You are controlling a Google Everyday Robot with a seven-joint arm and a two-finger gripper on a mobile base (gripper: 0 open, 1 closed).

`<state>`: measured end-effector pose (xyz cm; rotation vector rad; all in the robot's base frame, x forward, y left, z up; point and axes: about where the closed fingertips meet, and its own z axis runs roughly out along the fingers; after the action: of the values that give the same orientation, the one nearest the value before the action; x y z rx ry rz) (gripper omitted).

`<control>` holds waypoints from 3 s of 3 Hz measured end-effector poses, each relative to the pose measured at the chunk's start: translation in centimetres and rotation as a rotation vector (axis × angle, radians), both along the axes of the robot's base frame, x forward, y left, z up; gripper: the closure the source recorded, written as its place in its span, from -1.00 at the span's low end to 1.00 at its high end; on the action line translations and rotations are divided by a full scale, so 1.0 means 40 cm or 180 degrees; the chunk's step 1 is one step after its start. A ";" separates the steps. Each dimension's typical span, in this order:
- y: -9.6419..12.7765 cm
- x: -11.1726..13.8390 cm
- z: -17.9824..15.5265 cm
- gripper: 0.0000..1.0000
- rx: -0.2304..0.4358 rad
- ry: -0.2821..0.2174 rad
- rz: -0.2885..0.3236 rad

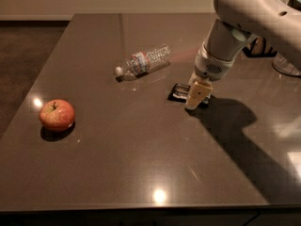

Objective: Move rxbar chocolate near apple

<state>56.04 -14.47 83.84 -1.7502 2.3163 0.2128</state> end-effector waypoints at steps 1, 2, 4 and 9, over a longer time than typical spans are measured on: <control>0.028 -0.003 0.017 0.27 0.0058 -0.0032 0.0040; 0.086 -0.019 0.024 0.89 0.0056 -0.0069 0.0175; 0.222 -0.061 0.064 1.00 0.0149 -0.0123 0.0532; 0.509 -0.188 0.049 0.17 0.0164 -0.0045 0.1054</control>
Offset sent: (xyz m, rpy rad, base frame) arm -0.0124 0.0446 0.0119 0.0081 -0.0308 0.0728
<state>48.52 5.87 85.81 -2.0914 1.9795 0.3111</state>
